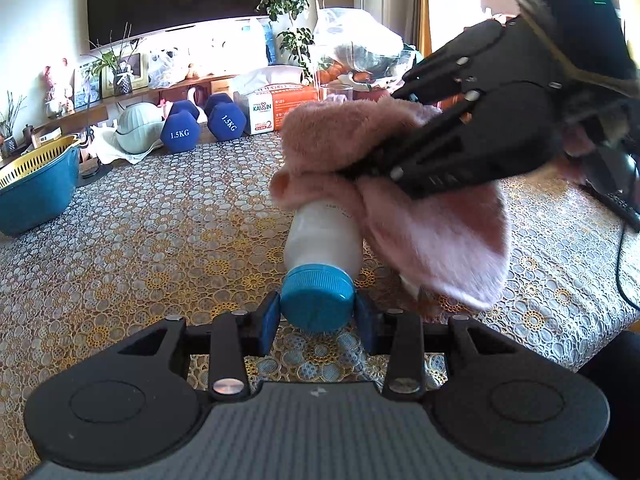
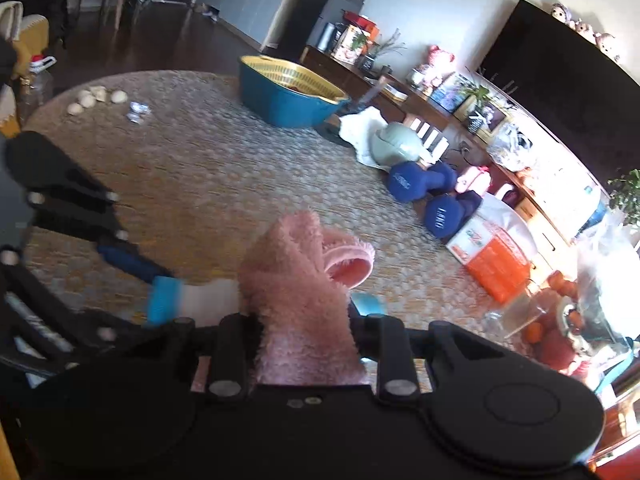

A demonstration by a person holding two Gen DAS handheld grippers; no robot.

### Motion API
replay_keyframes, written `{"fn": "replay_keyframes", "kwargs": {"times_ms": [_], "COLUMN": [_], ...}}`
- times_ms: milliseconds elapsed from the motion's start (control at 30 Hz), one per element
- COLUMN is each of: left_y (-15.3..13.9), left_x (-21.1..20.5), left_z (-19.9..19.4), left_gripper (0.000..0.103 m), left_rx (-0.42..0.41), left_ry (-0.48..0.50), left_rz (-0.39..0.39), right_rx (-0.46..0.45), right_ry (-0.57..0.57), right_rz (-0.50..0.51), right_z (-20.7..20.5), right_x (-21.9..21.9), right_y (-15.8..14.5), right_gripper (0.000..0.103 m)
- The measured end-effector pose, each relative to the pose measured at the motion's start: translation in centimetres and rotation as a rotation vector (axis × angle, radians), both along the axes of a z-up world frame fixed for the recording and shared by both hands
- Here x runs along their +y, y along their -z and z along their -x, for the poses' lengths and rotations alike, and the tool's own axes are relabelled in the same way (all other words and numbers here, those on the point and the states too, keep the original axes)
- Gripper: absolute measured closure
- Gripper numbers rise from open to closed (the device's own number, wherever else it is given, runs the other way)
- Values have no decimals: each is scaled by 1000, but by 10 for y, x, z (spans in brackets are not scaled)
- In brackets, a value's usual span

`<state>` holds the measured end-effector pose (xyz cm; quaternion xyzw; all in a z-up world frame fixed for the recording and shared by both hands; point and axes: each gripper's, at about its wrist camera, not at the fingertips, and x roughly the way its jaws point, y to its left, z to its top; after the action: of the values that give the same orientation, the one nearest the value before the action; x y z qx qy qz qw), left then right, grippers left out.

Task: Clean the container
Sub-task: 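Keep rubbing the bottle body with the pink cloth in the right gripper, then wipe the bottle near its shoulder with the pink cloth in the right gripper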

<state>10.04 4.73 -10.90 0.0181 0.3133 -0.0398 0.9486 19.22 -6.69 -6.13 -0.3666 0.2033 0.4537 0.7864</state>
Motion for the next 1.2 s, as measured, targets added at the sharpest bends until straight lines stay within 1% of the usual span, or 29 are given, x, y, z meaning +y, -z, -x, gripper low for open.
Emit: {"fn": "replay_keyframes", "kwargs": {"times_ms": [167,233,333,500,600,700,800,967,1200], "left_y": [0,1,2,0,0,-1,-3,-5,-6], "left_x": [1,-2,-8,-4,-3,-3,-1,-6,-5], "left_z": [-1,-2,-3,-4,-4,-4,-2,11,42], "left_gripper": [63,62,62,63,63,63,64,65,65], "left_rx": [-4,-17,-34,-26,-21,-14,-4,1,10], "left_ry": [-17,-29,-31,-40,-40,-43,-41,-22,-16], "left_rz": [-4,-38,-98,-64,-57,-43,-3,9,30], "right_rx": [-16,13,-27,-24,-2,2,9,-8,-1], "right_ry": [106,119,108,118,150,140,88,6,-100], "right_rz": [20,-5,6,-1,-28,-61,-85,-69,-66], "right_z": [-36,-40,-35,-37,-38,-25,-4,32,84], "right_x": [-5,-8,-5,-1,0,0,1,1,-7], "right_y": [5,5,8,6,3,-4,-12,-13,-13], "right_gripper": [77,77,76,76,77,77,77,77,78]}}
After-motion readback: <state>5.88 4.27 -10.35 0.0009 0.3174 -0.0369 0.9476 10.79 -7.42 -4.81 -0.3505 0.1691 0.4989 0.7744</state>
